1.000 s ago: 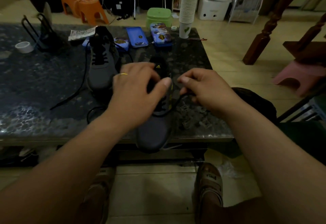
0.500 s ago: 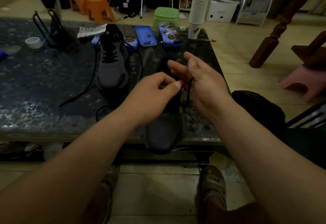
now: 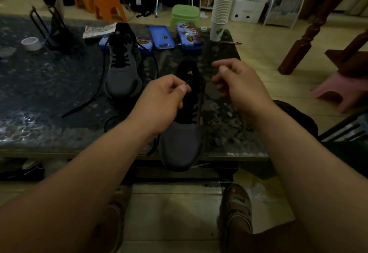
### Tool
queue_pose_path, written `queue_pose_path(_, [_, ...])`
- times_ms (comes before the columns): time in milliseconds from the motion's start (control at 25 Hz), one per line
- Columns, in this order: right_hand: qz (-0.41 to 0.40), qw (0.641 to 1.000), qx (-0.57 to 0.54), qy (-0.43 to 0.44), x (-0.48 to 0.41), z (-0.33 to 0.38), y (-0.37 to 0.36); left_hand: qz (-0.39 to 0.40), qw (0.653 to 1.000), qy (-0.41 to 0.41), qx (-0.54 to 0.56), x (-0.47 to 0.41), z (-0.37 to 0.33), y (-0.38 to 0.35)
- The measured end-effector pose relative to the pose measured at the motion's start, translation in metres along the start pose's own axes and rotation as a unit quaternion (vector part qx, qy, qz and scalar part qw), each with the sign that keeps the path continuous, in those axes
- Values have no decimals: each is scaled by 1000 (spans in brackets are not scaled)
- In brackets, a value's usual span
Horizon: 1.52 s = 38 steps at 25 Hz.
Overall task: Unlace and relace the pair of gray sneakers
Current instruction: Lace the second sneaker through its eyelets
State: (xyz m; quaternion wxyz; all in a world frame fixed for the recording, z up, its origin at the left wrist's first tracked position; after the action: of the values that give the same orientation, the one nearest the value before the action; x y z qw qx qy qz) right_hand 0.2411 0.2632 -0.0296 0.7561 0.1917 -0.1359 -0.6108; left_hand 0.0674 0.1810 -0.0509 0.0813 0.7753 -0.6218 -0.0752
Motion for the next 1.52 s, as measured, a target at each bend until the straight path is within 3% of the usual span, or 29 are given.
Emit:
queue_pose_path(80, [64, 991, 120, 17, -3, -8, -6, -5, 995, -40, -91, 0, 2, 0])
queue_pose_path(160, [120, 976, 173, 52, -3, -5, -22, -5, 989, -55, -137, -1, 6, -5])
queue_pose_path(320, [116, 966, 214, 92, -10, 5, -35, -14, 985, -63, -162, -4, 9, -5])
queue_pose_path(680, [139, 989, -46, -37, -14, -38, -31, -16, 970, -114, -214, -3, 6, -15])
queue_pose_path(1320, [132, 990, -49, -28, -14, -40, -33, 44, 886, -228, -401, -4, -21, -46])
queue_pose_path(1520, [111, 993, -44, -27, -13, -40, -31, 39, 897, -218, -384, -10, -22, -50])
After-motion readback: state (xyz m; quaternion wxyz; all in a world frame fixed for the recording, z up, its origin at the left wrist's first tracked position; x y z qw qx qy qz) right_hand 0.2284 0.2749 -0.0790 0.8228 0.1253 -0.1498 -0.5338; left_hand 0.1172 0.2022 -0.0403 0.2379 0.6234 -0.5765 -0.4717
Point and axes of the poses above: each hand's wrist, its own x-axis away from the middle knuckle, its own y-axis out of the back of the hand, z = x × y, the point moved 10 cm from there along -x, towards the middle knuckle, and after that the axes turned 7 degrees about x, right-handed, at the moved point
